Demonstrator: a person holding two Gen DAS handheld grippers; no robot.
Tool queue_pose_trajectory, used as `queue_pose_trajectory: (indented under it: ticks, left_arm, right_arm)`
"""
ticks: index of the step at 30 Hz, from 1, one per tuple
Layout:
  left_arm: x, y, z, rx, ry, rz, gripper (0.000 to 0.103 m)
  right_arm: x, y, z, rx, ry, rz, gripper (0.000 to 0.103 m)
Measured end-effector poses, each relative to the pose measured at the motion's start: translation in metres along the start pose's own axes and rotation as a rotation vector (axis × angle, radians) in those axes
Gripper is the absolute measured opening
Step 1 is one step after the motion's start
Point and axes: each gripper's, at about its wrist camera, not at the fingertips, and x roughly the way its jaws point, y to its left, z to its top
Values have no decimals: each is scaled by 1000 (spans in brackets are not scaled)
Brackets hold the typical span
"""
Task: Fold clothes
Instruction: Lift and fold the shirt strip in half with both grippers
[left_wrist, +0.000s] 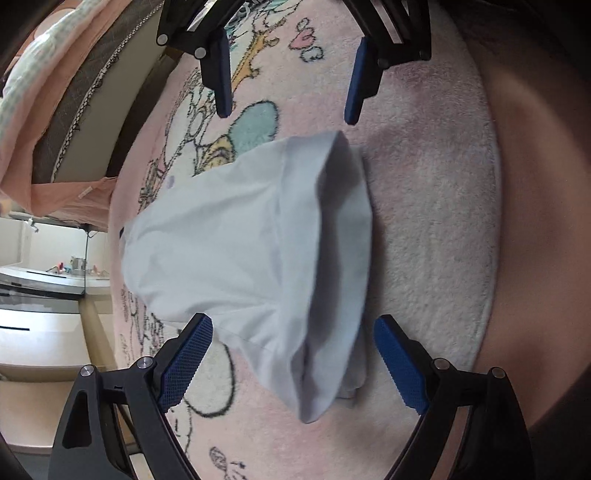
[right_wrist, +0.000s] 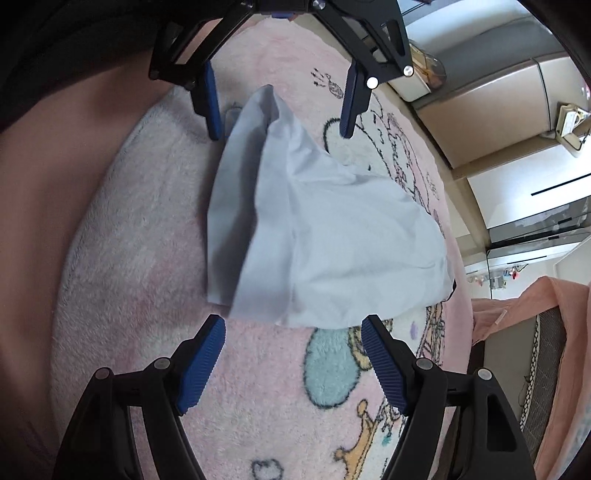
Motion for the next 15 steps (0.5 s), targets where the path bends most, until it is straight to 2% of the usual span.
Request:
queue_pose_trajectory:
  ticks: [4, 7, 15]
  left_arm:
    - [-2, -15, 0, 31, -9, 6, 90]
    - [-2, -25, 0, 35, -7, 10, 90]
    - [-6, -43, -1, 96, -23, 100, 90]
  right_arm:
    - [-1, 11, 8, 20, -15, -6, 76]
    - [0, 22, 12, -22, -9, -62, 76]
    - [14, 42, 11, -116, 34, -155, 76]
